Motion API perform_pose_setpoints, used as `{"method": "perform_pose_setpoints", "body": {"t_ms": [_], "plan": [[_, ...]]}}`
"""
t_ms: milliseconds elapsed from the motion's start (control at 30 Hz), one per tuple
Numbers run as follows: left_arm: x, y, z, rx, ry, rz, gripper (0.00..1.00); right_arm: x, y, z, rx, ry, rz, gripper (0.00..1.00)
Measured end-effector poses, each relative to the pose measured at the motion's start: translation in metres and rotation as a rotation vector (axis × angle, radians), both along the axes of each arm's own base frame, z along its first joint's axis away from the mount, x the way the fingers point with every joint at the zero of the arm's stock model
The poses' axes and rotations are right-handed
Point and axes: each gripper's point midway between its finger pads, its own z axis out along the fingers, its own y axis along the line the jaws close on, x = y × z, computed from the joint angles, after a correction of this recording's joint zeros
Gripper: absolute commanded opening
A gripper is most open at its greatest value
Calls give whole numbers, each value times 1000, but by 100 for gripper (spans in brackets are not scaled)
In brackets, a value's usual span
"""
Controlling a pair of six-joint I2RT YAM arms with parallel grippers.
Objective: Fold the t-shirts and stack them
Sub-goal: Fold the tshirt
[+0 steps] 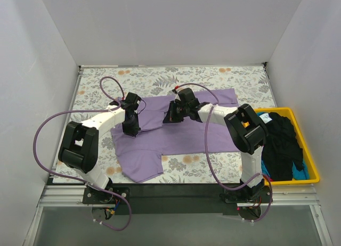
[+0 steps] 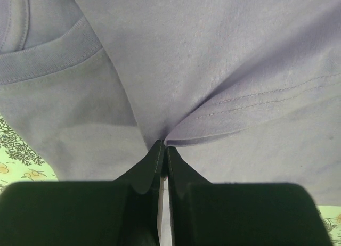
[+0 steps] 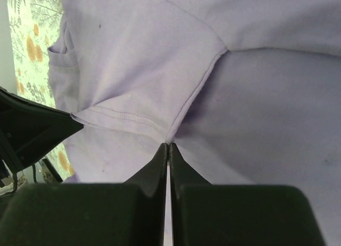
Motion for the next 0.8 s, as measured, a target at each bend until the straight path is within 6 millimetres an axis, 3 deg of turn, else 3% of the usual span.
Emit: {"method": "perform_pose_setpoints", "body": {"t_ms": [167, 200, 233, 333, 467, 533, 633, 700, 800], "plan": [[0, -4, 0, -21, 3, 8, 10, -4, -4, -5, -24, 7, 14, 4], [0, -5, -1, -28, 2, 12, 13, -5, -5, -6, -29, 9, 16, 8], [-1, -6, -3, -34, 4, 18, 27, -5, -5, -7, -34, 9, 21, 18], [-2, -8, -5, -49, 6, 43, 41, -6, -8, -10, -52, -4, 37, 34], [11, -4, 4, -92, -42, 107, 54, -2, -19, -11, -102, -34, 63, 43], [29, 7, 15, -121, -100, 172, 54, 8, -30, -4, -128, -70, 58, 46], [67, 34, 36, -164, -226, 296, 55, 40, -57, 20, -141, -156, 6, 48], [96, 55, 50, -193, -306, 374, 55, 69, -86, 41, -136, -217, -56, 48], [144, 83, 62, -215, -405, 456, 55, 116, -144, 61, -139, -274, -182, 48]]}}
